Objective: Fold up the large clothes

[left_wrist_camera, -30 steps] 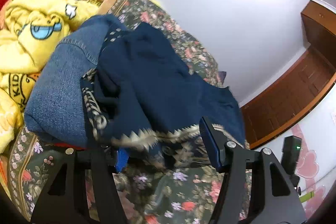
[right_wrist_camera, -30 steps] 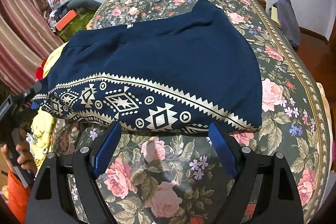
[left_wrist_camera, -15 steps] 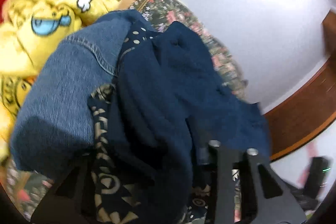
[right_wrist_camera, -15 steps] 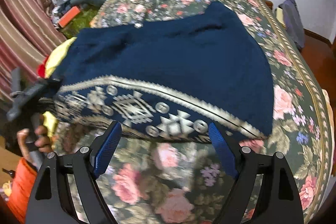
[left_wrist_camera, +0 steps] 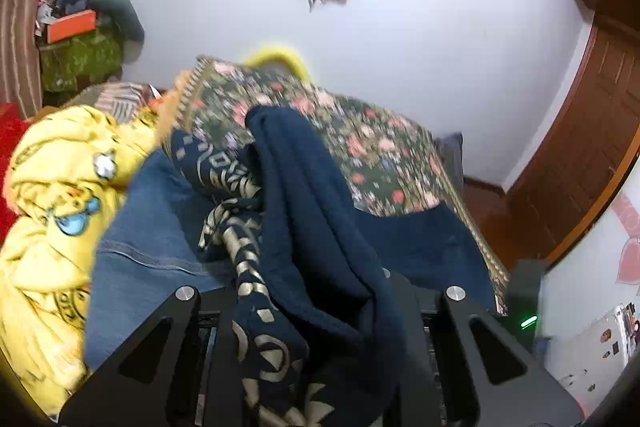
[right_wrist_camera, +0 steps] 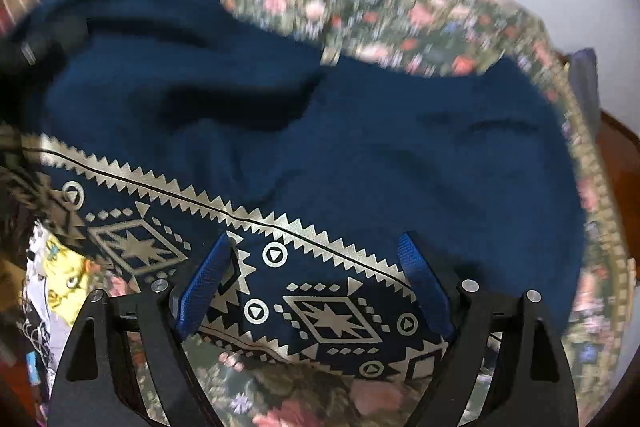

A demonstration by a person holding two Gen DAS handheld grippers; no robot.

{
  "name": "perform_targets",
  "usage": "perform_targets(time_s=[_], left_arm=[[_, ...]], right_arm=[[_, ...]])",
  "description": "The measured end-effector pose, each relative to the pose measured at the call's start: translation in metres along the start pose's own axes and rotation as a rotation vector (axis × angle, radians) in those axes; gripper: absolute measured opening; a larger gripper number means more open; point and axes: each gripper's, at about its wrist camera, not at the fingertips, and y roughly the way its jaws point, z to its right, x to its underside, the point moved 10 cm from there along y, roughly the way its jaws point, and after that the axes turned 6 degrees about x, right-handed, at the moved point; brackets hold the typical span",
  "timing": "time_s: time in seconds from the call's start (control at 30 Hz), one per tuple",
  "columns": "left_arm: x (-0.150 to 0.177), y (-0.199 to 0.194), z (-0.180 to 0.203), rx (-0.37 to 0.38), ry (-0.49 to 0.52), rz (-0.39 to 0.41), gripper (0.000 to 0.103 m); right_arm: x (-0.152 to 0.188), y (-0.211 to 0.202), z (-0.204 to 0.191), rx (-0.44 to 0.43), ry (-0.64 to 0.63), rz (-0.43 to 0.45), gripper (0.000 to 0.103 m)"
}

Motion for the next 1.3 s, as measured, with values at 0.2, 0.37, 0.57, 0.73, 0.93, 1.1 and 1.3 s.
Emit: perform_targets(time_s=[0.2,0.37,0.57,0.73,0.93,1.1,1.3], left_arm=[[-0.004,0.025,0.052,0.010,0.046,-0.025,0.016],[-0.007,0.052,0.124,0.103,0.104,-0.053,0.015],[0.057,0.103,0.207,0.240,0.155,-0.219,0.015],[0.139,0.157,0.218,0.199,0.240,-0.420,0.015],[0.138,0.127,0.223,0.246,0.293,-0.420,0.049],[0.109,0.066,0.225,0.254,0.364,-0.359,0.067],[0.060,0.011,0.175,0.132,0.364,-0.161,0.092]], right_arm=[[0.011,-0.027,0.006,0.046,-0.157,0.047,0.085],[0.041,-0.062,0.084,0.053,0.055,0.066,0.086],[0.100,-0.081,0.169,0.179,0.193,0.009,0.086],[0.118,-0.097,0.190,0.205,0.230,-0.008,0.086],[0.114,-0.118,0.194,0.198,0.238,0.022,0.086],[0.098,-0.143,0.179,0.169,0.225,0.094,0.086],[0.060,-0.159,0.154,0.119,0.182,0.175,0.086]])
